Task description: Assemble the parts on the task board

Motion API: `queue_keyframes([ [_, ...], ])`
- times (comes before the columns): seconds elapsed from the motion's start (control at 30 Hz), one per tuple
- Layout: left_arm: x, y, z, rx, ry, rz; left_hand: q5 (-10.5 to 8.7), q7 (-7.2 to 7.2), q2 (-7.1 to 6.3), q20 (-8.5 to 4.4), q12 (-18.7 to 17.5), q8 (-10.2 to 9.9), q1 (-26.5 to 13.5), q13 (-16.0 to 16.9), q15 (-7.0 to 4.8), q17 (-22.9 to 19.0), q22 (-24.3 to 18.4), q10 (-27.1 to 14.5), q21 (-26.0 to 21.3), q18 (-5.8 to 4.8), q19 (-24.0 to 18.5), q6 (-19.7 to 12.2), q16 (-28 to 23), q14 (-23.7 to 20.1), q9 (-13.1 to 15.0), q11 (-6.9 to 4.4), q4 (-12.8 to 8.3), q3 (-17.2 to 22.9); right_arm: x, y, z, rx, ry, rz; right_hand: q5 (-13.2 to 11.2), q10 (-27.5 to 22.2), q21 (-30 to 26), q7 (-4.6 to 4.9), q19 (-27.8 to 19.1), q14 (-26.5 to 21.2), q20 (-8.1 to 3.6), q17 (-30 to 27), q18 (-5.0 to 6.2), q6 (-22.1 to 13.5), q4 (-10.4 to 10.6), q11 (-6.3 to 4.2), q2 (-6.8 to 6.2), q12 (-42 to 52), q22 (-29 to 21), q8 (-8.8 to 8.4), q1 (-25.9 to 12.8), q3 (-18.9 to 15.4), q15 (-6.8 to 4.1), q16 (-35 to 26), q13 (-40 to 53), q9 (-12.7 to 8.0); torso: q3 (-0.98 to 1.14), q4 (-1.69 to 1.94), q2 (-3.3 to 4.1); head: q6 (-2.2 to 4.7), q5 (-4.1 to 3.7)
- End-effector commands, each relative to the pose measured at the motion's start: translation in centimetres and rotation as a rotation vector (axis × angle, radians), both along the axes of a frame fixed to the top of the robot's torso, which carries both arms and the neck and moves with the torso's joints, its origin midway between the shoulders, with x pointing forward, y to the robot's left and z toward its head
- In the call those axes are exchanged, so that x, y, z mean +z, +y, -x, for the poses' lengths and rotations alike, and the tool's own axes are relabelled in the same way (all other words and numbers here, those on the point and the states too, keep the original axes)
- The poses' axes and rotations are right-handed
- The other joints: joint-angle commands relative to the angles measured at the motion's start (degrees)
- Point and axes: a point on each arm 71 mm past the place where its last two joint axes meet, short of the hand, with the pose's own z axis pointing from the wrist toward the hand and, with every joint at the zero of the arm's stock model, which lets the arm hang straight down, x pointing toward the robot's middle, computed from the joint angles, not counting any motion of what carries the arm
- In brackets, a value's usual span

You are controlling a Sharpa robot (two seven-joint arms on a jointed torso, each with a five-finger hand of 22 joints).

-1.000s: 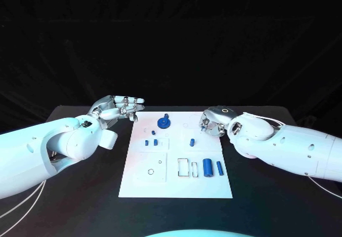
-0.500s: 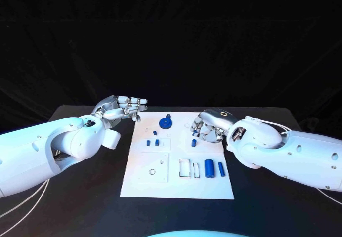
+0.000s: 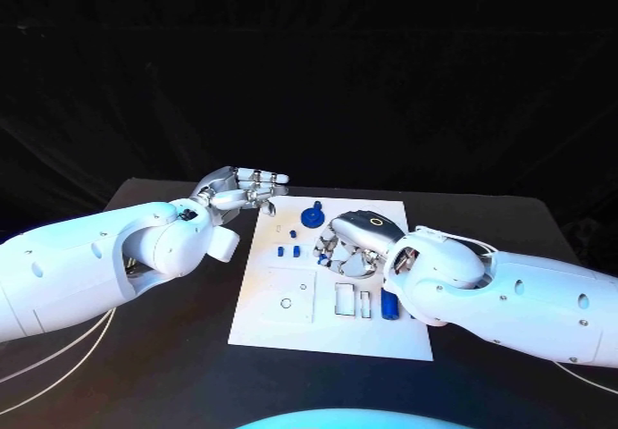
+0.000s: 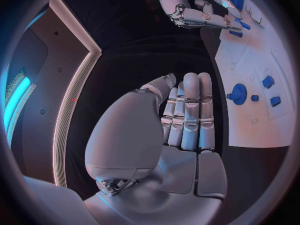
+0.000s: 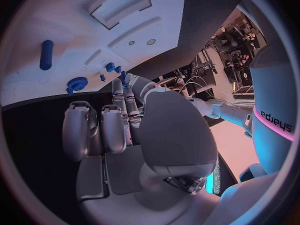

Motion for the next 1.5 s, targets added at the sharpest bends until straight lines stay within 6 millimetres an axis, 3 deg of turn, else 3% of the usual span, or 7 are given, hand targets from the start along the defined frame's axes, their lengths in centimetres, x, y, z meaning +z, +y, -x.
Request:
queue_keyframes([
  [0.03, 0.2, -0.6, 0.1, -0.020, -0.009, 0.019, -0.11, -0.11, 0.05, 0.39, 0.11, 0.17, 0.17, 0.07, 0.12, -0.08, -0.08, -0.29, -0.36, 0.78, -0.16, 0.06, -0.23, -0.31, 0.03, -0.16, -0.03, -0.25, -0.8, 0.7, 0.2, 0.023, 0.018, 0.012, 0.38, 0.73, 0.20, -0.19, 0.38, 3.10, -0.02, -0.03, -0.40, 0.24, 0.05, -0.87, 0.04, -0.15, 7.74, 0.01, -0.33, 0.38, -0.48, 0.32, 0.02, 0.06, -0.12, -0.01, -0.01, -0.18, 0.81],
  [0.6, 0.3, -1.7, 0.3, -0.043, -0.007, 0.029, -0.11, -0.12, 0.10, 0.40, 0.17, 0.21, 0.11, 0.09, 0.12, -0.10, -0.10, -0.25, -0.40, 0.78, -0.17, 0.11, -0.26, -0.33, 0.04, -0.17, 0.01, -0.33, -4.3, 3.2, 0.3, 0.054, 0.066, 0.034, 1.45, 0.74, 0.58, -0.14, 0.55, 3.07, -0.02, -0.15, -0.47, 0.04, -0.39, -0.84, 0.20, -0.41, 8.05, -0.16, -0.74, 0.75, -0.47, 0.41, 0.06, 0.29, -0.08, 0.07, 0.02, -0.82, 2.18],
  [0.77, 0.3, -1.7, 0.3, -0.046, -0.005, 0.029, -0.11, -0.12, 0.11, 0.41, 0.21, 0.23, 0.04, 0.10, 0.12, -0.11, -0.12, -0.25, -0.43, 0.78, -0.19, 0.13, -0.27, -0.34, 0.04, -0.17, 0.06, -0.42, -4.9, 3.4, 0.5, 0.062, 0.087, 0.052, 1.46, 0.73, 0.58, -0.14, 0.54, 3.06, -0.02, -0.16, -0.47, 0.02, -0.47, -0.84, 0.12, -0.43, 8.06, -0.17, -0.77, 0.74, -0.46, 0.42, 0.07, 0.31, -0.06, -0.09, 0.01, -0.96, 2.50],
  [1.23, 0.3, -1.8, 0.5, -0.052, 0.001, 0.029, -0.10, -0.07, 0.32, 0.48, 0.28, 0.23, -0.44, 0.11, 0.18, -0.16, -0.23, -0.42, -0.62, 0.77, -0.22, 0.02, -0.31, -0.33, 0.01, -0.13, 0.47, -0.77, -5.8, 3.5, 0.2, 0.051, 0.091, 0.079, 1.29, 0.72, 0.47, -0.12, 0.48, 3.05, -0.01, -0.21, -0.44, -0.01, -0.58, -0.82, 0.07, -0.48, 8.03, -0.20, -0.90, 0.71, -0.45, 0.42, 0.08, 0.37, -0.01, 0.00, 0.04, -1.23, 2.59],
  [1.5, 0.3, -1.7, 0.5, -0.053, 0.004, 0.028, -0.10, -0.07, 0.32, 0.48, 0.28, 0.23, -0.44, 0.11, 0.18, -0.16, -0.23, -0.42, -0.62, 0.77, -0.22, 0.02, -0.31, -0.33, 0.01, -0.13, 0.47, -0.77, -5.9, 3.7, 0.0, 0.040, 0.080, 0.089, 1.24, 0.72, 0.54, -0.12, 0.51, 3.06, -0.01, -0.16, -0.46, -0.02, -0.64, -0.83, 0.06, -0.50, 8.08, -0.21, -0.90, 0.72, -0.45, 0.46, 0.09, 0.38, -0.03, -0.14, -0.03, -1.26, 2.92],
])
